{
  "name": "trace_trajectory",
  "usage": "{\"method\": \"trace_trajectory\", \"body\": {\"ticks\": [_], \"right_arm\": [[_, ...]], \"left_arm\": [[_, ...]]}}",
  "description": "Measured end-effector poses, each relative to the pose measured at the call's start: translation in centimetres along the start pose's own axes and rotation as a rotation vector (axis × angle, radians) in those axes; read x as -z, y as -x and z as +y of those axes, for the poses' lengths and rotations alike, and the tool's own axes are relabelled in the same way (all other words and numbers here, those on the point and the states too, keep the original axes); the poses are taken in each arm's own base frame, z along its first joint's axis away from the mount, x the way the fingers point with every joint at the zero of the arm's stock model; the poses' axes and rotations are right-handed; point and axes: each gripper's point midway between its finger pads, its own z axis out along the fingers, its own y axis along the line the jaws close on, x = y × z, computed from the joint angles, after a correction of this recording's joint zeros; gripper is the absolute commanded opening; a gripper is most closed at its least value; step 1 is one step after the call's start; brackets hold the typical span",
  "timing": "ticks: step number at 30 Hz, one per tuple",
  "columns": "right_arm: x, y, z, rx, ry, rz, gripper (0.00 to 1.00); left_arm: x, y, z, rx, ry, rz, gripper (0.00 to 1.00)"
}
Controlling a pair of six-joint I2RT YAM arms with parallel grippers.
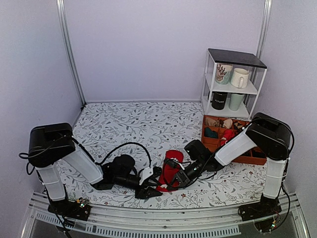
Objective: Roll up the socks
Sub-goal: Roll the sock at the center of the board.
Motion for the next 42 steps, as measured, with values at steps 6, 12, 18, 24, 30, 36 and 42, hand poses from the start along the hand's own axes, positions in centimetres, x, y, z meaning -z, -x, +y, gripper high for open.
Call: {"method": "trace_trajectory", "body": {"ticks": [6,12,18,24,30,36,42], "right_arm": [[0.1,-0.1,0.0,-0.008,0.008,0.004,0.11],[0.1,-0.3,0.0,-0.017,0.022,0.014,0.16],[0.3,0.0,0.5,0.004,0.022,0.005,0.29],[3.2,1.2,3.3,0.24,-0.072,-0.134,0.38],[2.9,-0.3,5.9,0.68,-0.246,-0.223,0.38],[0.7,-1.9,5.6,0.92,-0.381,-0.167,0.38],[0.6,-1.5,4.2,0.986,-0.483,-0.148,0.36]], "left_arm": [[-0.4,0.0,0.4,0.004,0.014,0.0,0.0],[-0.8,0.1,0.4,0.025,0.005,0.002,0.0],[-0.6,0.1,0.7,0.175,0.026,0.04,0.0],[0.2,-0.4,0.7,0.392,0.056,0.135,0.0],[0.0,-0.4,0.5,0.528,0.044,0.204,0.0],[-0.9,-0.1,0.4,0.575,0.012,0.239,0.0],[-1.2,0.0,0.2,0.581,-0.009,0.246,0.0]]}}
